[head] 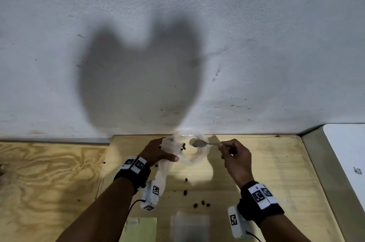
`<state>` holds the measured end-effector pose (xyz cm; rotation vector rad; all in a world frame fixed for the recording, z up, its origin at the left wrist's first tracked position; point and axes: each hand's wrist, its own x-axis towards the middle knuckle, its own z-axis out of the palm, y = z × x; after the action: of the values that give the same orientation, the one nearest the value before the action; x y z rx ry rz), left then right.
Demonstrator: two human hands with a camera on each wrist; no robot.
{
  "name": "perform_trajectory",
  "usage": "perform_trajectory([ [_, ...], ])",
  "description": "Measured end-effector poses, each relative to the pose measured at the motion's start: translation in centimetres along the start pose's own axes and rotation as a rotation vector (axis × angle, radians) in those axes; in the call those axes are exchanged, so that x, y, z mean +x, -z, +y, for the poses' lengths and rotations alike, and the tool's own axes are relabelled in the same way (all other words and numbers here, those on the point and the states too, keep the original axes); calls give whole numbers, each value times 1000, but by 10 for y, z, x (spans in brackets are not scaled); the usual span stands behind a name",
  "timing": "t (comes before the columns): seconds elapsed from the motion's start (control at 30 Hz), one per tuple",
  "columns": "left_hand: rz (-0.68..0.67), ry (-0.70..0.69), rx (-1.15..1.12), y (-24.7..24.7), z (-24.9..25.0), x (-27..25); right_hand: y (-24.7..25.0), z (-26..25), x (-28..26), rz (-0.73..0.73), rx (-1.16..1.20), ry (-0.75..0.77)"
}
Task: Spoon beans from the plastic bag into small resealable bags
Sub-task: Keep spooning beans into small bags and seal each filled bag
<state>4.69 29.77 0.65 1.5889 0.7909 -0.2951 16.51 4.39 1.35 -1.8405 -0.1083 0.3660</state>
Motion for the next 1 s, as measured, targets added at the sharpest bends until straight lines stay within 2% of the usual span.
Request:
perform_trajectory([
  [0.13,-15,9,-63,0,0,-1,-26,15,5,15,-61,14],
  [0.27,-23,16,-72,0,-2,-1,-41,24,9,-22,-88,-37],
  [0.63,-17,-17,-86,-6,0,0,-44,37,-11,-68,-183,-201],
  [0.73,-31,-18,-6,-9,2,0,-54,33,-15,-109,-118,-332],
  [0.87,-31,-27,40,-8,0,-1,-55,22,-12,-75,39,-561],
  [1.0,-31,-23,49,3,1,-3,-40,6,-4,-36,167,-660],
])
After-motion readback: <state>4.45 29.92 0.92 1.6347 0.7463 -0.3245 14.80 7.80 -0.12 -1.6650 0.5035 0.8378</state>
